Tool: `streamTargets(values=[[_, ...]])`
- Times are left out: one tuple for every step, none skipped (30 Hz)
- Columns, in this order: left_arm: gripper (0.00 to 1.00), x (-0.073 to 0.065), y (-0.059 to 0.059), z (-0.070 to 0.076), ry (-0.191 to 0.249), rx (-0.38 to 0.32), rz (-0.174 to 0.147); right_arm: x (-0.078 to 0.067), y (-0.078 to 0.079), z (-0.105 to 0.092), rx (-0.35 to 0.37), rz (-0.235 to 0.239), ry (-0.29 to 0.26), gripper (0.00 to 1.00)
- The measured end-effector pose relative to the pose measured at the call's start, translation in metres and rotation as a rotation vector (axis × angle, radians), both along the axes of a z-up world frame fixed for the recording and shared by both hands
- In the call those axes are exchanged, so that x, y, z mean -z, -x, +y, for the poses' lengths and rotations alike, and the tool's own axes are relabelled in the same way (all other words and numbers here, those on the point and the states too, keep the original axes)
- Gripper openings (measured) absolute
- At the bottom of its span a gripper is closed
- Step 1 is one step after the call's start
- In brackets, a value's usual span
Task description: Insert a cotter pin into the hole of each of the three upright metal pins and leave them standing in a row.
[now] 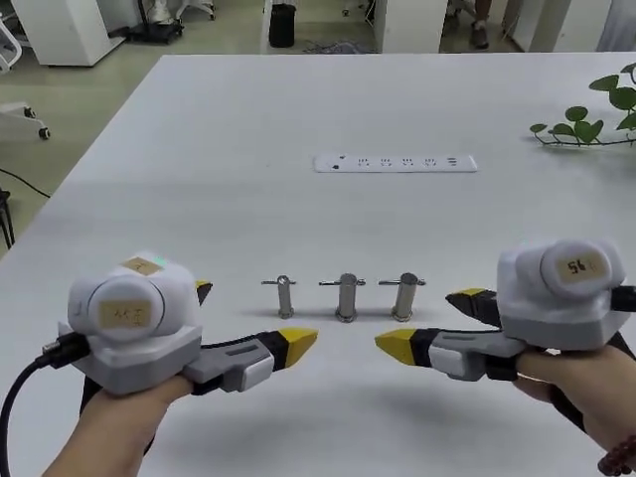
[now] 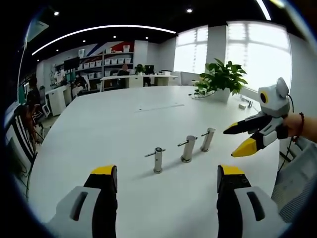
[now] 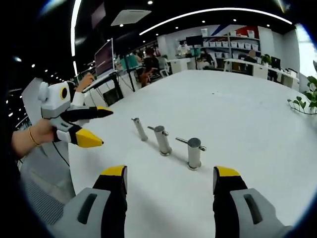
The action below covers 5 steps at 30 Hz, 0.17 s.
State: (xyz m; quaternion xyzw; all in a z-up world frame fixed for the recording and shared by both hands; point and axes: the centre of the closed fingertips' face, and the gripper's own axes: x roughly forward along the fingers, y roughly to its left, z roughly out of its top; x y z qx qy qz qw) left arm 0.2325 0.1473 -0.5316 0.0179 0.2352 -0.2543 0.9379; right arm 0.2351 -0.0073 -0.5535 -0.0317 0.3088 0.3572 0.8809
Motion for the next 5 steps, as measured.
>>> streamTargets(values=[[0.82, 0.0006, 0.0003, 0.0001, -0.003, 0.001, 0.001, 0.0001, -0.0002, -0.0002, 0.002, -0.001, -0.001, 0.68], [0.82, 0.0009, 0.0004, 0.0002, -0.005, 0.001, 0.001, -0.0001, 0.0007, 0.0000, 0.003, -0.001, -0.001, 0.68], [0.82, 0.0010, 0.0007, 0.0005, -0.009, 0.001, 0.002, 0.0000, 0.0005, -0.0005, 0.004, -0.002, 0.001, 0.67], [0.82, 0.0010, 0.0007, 0.0008, -0.010, 0.000, 0.001, 0.0002, 0.0001, -0.0010, 0.007, -0.004, 0.002, 0.67], [0.82, 0.0006, 0.0005, 0.0013, -0.009, -0.001, -0.001, 0.0002, -0.0004, -0.0014, 0.009, -0.005, 0.002, 0.68]])
